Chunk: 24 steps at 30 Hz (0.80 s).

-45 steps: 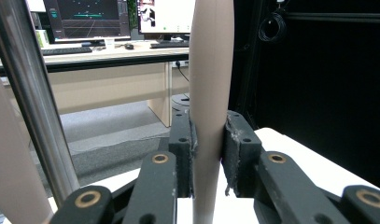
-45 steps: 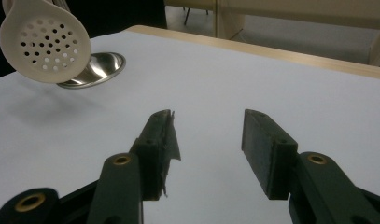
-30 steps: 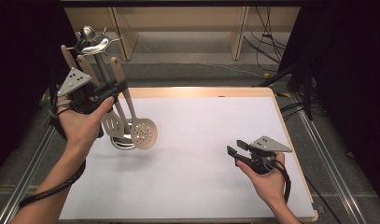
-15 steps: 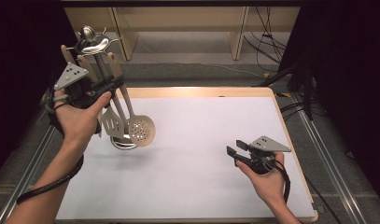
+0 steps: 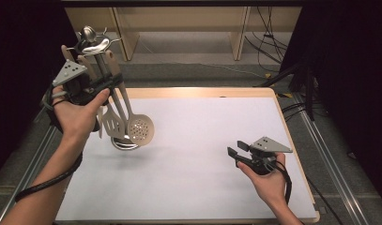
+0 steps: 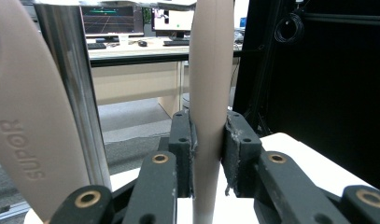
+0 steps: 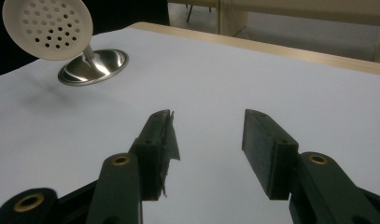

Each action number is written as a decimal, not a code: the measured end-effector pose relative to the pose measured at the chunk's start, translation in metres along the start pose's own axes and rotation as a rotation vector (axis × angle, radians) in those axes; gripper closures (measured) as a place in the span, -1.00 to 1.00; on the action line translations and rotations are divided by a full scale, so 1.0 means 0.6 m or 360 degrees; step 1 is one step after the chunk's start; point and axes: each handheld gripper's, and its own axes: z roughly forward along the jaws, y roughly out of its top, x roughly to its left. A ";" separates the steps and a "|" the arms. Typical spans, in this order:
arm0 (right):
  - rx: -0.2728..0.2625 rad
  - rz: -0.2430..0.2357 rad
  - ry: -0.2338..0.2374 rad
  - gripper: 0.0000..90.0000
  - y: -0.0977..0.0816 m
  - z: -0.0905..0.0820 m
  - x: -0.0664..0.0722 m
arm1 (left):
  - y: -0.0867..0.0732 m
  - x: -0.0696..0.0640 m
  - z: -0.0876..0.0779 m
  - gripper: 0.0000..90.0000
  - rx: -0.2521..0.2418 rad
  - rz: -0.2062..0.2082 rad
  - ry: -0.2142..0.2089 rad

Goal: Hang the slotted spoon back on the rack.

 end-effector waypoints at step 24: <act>0.0004 -0.0059 -0.0009 0.17 0.001 -0.001 -0.005 | -0.003 0.007 -0.001 0.65 -0.0006 -0.0025 -0.0001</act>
